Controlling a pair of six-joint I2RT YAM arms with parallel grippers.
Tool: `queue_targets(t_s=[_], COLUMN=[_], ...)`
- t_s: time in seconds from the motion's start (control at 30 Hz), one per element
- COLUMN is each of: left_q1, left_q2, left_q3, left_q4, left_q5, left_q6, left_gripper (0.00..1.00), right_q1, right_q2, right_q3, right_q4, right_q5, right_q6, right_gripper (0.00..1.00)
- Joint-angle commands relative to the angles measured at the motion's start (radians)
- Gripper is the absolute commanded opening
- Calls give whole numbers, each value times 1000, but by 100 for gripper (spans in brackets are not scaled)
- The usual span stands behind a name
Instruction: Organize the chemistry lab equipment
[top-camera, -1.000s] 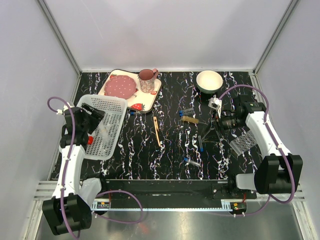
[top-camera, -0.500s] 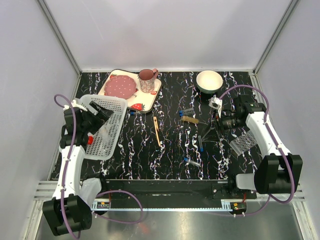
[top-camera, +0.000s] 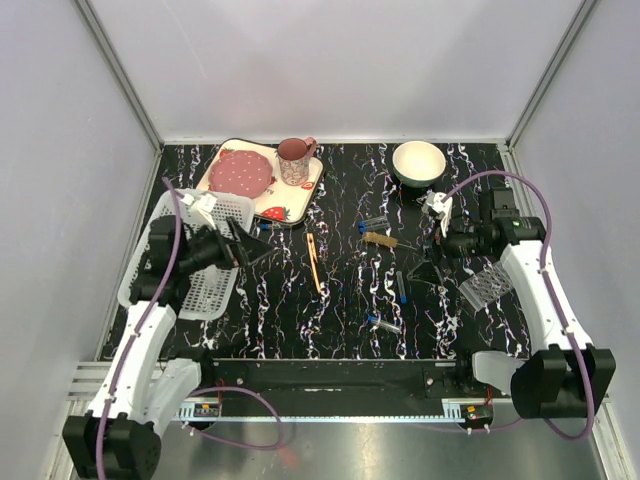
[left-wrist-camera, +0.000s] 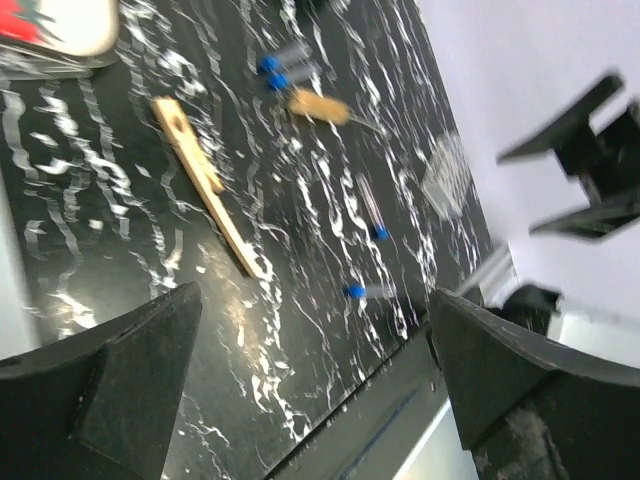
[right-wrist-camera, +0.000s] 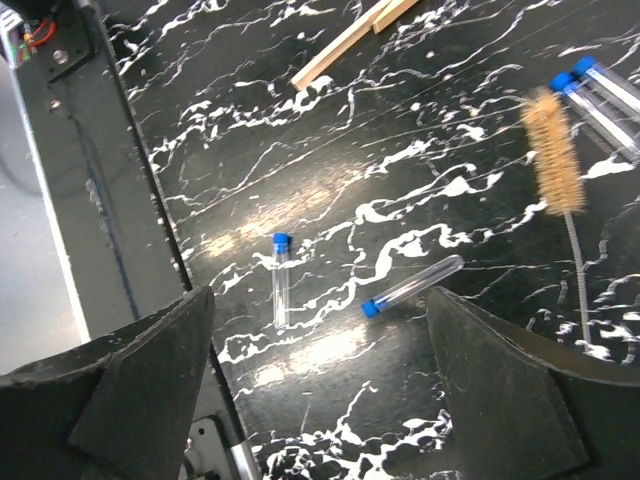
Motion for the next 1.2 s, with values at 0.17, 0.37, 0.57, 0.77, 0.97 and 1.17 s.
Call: queue_targets(t_s=[0.17, 0.37, 0.57, 0.77, 0.97, 1.17], left_q1=[-517, -777, -901, -908, -908, -906], left_q2=[79, 263, 501, 731, 912, 1050], left_q3=[73, 170, 381, 555, 701, 798], left_q4=[-39, -153, -381, -487, -485, -484], left_q5=[-397, -877, -1255, -1257, -1200, -1163], left_q6=[17, -129, -292, -260, -167, -128], left_gripper=[99, 99, 99, 99, 99, 99], right_q1=[-4, -4, -4, -58, -85, -113], right_q2=[-90, -47, -102, -121, -144, -187], right_q3=[-4, -29, -90, -132, -185, -239], right_q4=[219, 234, 297, 347, 409, 459], right_q5=[71, 83, 122, 117, 100, 83], right_q6=[236, 302, 335, 364, 381, 394], right_gripper=[100, 100, 100, 100, 100, 100])
